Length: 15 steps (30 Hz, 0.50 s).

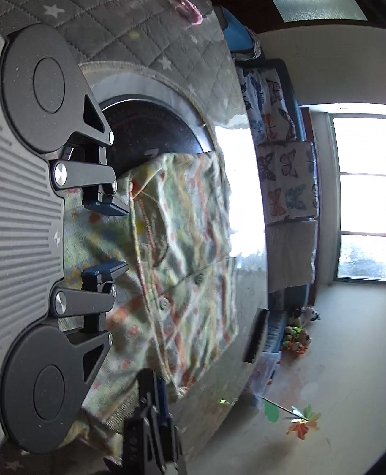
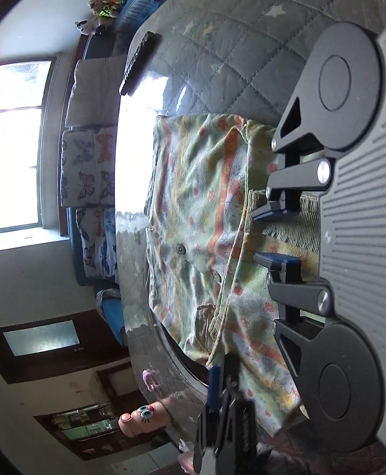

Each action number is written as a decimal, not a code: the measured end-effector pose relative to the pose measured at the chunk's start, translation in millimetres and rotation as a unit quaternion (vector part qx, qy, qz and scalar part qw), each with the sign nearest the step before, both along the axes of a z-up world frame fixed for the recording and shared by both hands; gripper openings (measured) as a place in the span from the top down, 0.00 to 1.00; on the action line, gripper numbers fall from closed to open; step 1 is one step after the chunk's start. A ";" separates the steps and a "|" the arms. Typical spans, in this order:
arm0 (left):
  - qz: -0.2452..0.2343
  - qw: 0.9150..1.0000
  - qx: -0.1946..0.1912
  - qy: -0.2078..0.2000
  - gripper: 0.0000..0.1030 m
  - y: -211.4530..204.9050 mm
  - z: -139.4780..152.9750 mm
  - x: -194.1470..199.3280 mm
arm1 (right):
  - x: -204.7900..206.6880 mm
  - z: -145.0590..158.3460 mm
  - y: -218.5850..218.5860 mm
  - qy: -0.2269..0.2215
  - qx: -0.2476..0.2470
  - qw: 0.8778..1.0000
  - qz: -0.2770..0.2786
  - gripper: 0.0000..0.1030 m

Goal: Fold clothes

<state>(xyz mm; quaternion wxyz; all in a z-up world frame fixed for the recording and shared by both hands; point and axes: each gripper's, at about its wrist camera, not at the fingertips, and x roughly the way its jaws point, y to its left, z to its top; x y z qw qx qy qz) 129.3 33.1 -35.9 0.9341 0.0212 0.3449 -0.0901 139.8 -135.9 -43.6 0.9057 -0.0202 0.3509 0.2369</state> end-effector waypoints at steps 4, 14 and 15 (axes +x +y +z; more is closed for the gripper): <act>-0.014 1.000 0.023 -0.009 0.63 -3.3 0.9 -9.7 | -12.3 5.2 -2.6 -0.004 -0.006 1.000 0.016 0.64; -0.122 0.982 0.133 -0.047 0.58 -24.6 5.7 -84.7 | -58.8 4.4 -5.6 -0.010 -0.050 0.996 0.072 0.60; -0.134 0.979 0.146 -0.051 0.57 -26.5 4.9 -93.1 | -62.0 5.0 -6.7 -0.010 -0.052 0.996 0.075 0.60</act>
